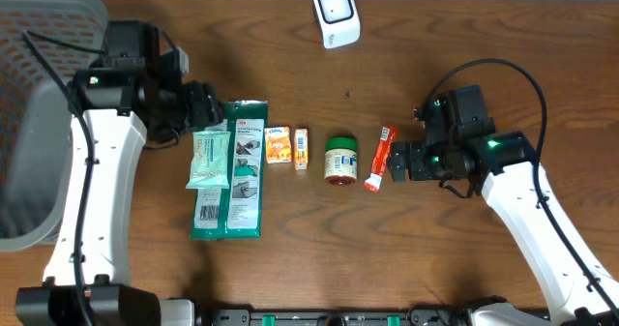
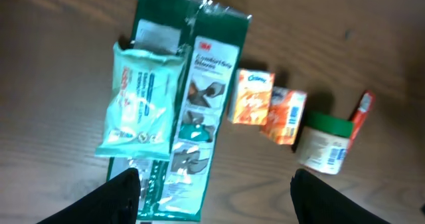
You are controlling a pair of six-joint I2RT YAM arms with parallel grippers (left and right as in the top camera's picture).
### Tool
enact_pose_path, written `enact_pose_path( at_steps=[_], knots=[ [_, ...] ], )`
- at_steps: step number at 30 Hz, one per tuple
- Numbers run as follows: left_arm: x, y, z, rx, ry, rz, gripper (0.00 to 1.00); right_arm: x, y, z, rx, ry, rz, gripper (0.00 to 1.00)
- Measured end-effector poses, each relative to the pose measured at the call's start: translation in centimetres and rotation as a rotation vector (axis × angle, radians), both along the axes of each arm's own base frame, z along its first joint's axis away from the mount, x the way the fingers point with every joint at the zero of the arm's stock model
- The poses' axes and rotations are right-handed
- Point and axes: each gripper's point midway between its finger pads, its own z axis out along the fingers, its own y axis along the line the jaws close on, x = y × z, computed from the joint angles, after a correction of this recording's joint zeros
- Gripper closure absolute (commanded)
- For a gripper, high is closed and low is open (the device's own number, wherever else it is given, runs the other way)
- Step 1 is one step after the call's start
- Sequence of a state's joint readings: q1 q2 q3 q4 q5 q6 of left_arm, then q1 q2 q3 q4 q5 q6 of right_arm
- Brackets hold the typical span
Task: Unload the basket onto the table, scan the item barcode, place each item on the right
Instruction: 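Open the right gripper to release the sachet and lift away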
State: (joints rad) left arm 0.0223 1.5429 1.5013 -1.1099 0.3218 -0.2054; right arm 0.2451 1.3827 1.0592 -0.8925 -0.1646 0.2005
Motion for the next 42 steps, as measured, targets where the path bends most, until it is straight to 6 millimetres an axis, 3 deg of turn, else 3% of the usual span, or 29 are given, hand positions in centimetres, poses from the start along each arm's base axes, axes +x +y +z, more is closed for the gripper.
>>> enact_pose_path(
  at_steps=[3, 42],
  knots=[
    [-0.50, 0.19, -0.76, 0.011, 0.027, 0.004, 0.12, 0.00, 0.00, 0.00, 0.000, 0.000, 0.000, 0.01],
    [-0.50, 0.22, -0.78, 0.013, 0.027, 0.004, 0.11, 0.01, 0.00, 0.00, 0.000, 0.000, 0.000, 0.01]
  ],
)
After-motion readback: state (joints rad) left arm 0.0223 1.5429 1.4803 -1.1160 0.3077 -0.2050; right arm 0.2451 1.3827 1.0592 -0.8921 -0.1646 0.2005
